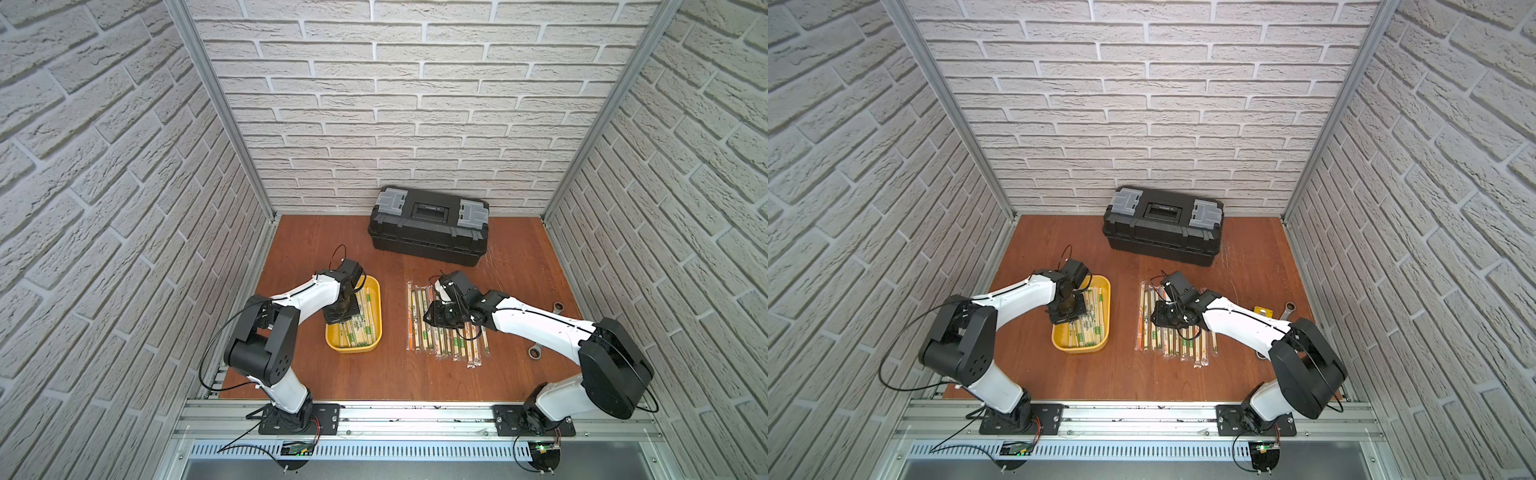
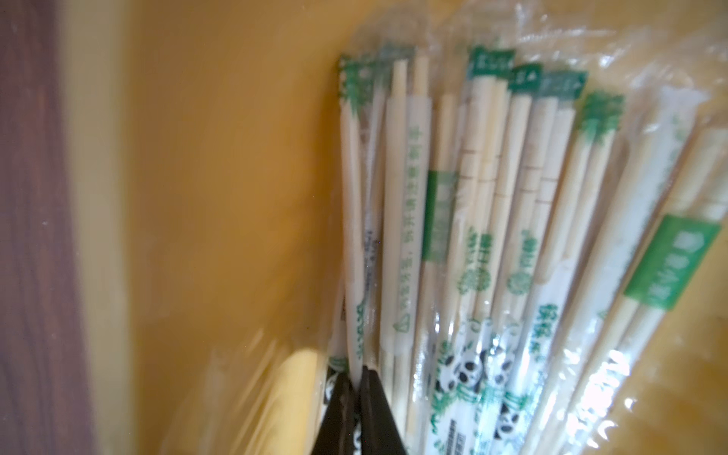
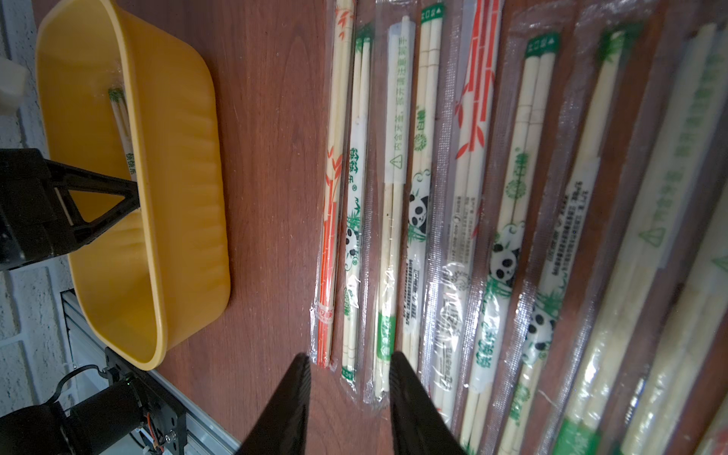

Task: Take the paired disposable chopsticks out of the storage box
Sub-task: Pick up the paired disposable chopsticks from the storage box.

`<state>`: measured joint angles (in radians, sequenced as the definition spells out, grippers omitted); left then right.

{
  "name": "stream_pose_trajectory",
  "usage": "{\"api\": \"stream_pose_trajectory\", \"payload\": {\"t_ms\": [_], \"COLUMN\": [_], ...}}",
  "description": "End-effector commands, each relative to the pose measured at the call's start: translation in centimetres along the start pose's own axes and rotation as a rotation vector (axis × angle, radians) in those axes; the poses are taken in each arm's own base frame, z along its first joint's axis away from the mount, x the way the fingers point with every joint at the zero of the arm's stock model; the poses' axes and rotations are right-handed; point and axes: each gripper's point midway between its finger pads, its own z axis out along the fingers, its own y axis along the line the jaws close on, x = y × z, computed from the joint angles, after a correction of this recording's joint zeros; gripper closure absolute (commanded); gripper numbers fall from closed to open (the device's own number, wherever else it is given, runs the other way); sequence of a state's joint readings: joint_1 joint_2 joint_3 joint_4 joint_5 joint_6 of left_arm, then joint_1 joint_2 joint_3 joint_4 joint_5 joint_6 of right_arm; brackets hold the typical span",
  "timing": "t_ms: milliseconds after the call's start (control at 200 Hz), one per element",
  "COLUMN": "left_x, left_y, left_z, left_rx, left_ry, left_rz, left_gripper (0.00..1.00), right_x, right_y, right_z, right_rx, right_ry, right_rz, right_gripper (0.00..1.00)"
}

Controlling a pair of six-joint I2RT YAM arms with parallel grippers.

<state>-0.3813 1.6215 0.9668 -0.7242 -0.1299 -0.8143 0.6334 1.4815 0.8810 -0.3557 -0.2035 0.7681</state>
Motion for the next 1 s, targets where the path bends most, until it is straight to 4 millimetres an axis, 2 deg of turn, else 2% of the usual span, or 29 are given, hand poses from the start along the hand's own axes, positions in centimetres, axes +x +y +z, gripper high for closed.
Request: {"api": "stream_pose_trajectory", "payload": {"t_ms": [0,170,360,560,800,995], "left_x": [-0.5,-1.4,-2.8,-4.3,-4.8,-3.9], "left_y": [0.7,0.8,0.3,-1.1,-5.5,-10.1], "left_z": [-1.6,-3.2,-5.8,-8.7,-11.0,-10.7], "left_rx": [-0.003,0.009,0.039,0.115,0.218,0.251], "left_ry": [-0.022,-0.047,-0.093,-0.15,-0.192,-0.178], "left_rz": [-0.015,-0.009,0.023,0.043,0.134,0.22], "left_gripper": [0.98,1.0,1.0,1.0,1.0,0.99], "right_x": [-0.6,-0.6,-0.8,-1.0,-1.1,-0.6], "right_y": [0.9,1.0,1.2,1.6,1.7,1.2], "right_z": [-0.3,-0.3,-0.4,-0.4,-0.5,-0.6], "right_rx": [-0.014,-0.019,-0.026,-0.036,-0.041,-0.041], "right_ry": [-0.018,-0.018,-0.023,-0.026,-0.033,-0.033], "right_rz": [-0.026,-0.027,-0.029,-0.032,-0.034,-0.028], "right_gripper": [0.64,0.64,0.64,0.64,0.64,0.64]}}
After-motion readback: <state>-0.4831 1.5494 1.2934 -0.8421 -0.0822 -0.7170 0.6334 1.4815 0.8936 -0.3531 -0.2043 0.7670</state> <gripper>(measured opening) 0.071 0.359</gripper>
